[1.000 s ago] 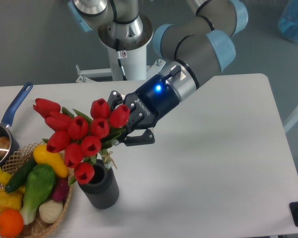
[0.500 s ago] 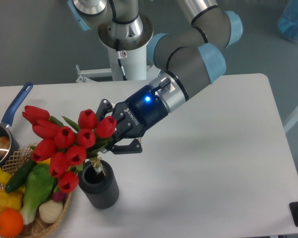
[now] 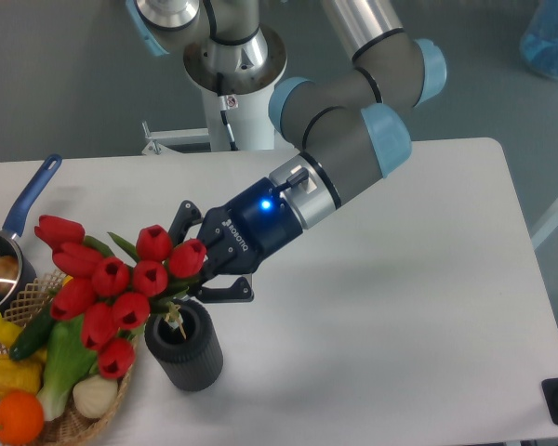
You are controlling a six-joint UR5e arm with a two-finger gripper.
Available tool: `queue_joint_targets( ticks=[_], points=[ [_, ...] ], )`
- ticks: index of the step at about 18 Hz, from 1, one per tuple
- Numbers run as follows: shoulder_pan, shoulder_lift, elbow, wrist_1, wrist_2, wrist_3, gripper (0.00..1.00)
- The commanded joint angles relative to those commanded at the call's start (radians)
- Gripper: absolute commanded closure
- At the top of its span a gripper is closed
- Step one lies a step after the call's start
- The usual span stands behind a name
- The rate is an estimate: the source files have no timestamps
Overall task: Insert the flowers into the vase
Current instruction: 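Lower the tulip stems down into the black vase opening, then push the tulip stems deeper into the vase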
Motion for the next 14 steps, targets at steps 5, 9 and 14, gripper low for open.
queue_joint_targets(
  ticks=[5,9,14],
  points=[
    [0.000,-0.023,-0.011,0.002,0.000,0.043,1.00],
    [0.008,-0.037,-0.024,0.002,0.002,0.075,1.00],
    [0.012,-0.037,-0.075,0.002,0.003,0.140,1.00]
  ],
)
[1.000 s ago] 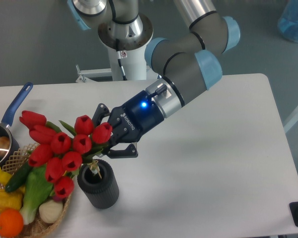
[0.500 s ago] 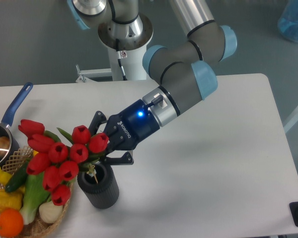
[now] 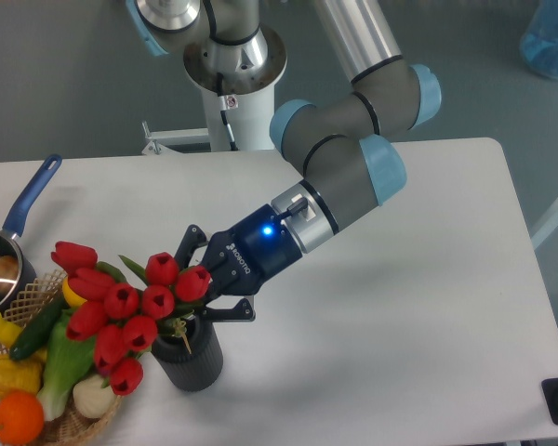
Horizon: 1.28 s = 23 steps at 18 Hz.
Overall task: Insert the flowers into the vase
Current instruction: 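Push the tulip stems deeper into the vase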
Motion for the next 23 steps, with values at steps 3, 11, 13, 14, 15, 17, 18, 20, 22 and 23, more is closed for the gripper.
queue_joint_targets(
  ticks=[3,11,13,14,15,17,18,20,22,23],
  points=[
    [0.000,0.002,-0.012,0.000,0.000,0.002,1.00],
    [0.000,-0.002,-0.069,0.000,0.011,0.091,1.00],
    [0.000,-0.003,-0.071,0.000,0.012,0.091,1.00],
    [0.000,-0.003,-0.071,0.000,0.012,0.091,1.00],
    [-0.002,-0.003,-0.071,0.000,0.014,0.091,1.00],
    [-0.002,-0.006,-0.071,0.000,0.017,0.094,0.99],
    [-0.002,-0.008,-0.075,0.000,0.021,0.101,0.98],
    [-0.002,-0.009,-0.086,-0.002,0.026,0.130,0.94],
    [-0.002,-0.020,-0.091,-0.002,0.026,0.163,0.82],
    [-0.002,-0.020,-0.097,-0.002,0.026,0.188,0.76]
  ],
)
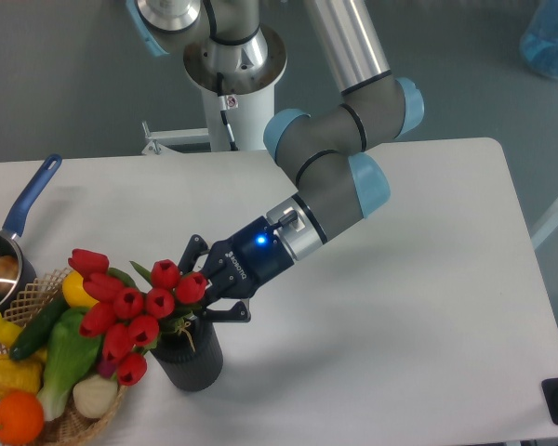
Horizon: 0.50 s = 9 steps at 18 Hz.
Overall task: Insert the flowers into the vase
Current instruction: 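Push the tulip stems deeper into the vase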
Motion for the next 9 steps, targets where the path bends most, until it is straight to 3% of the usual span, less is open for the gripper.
queue_joint_targets(
  ticks=[9],
  points=[
    [0.002,-0.002,-0.005,0.000,0.000,0.006,0.50]
  ],
)
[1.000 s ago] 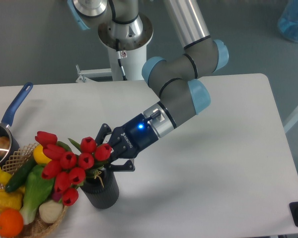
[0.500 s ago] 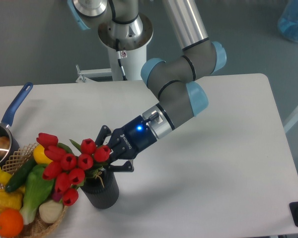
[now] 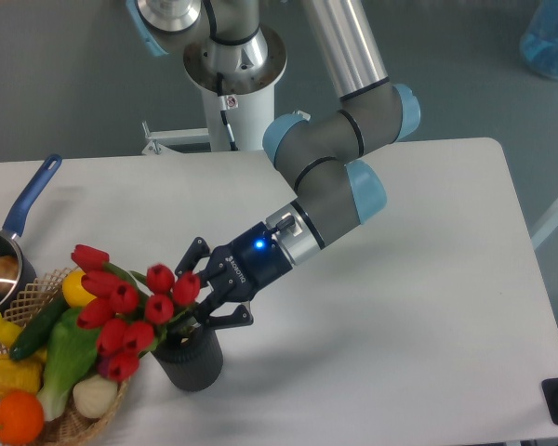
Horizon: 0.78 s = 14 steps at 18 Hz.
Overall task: Insert the flowers into the vase
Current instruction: 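Push the tulip stems deeper into the vase, then open the gripper to release the tulips in the vase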
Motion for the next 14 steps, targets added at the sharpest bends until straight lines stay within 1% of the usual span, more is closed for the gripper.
queue_joint_targets(
  ticks=[9,14],
  points=[
    [0.009,0.002,-0.009,-0.002,0.000,-0.002,0.47],
    [0.040,0.015,-0.046,0.000,0.002,0.000,0.47]
  ],
)
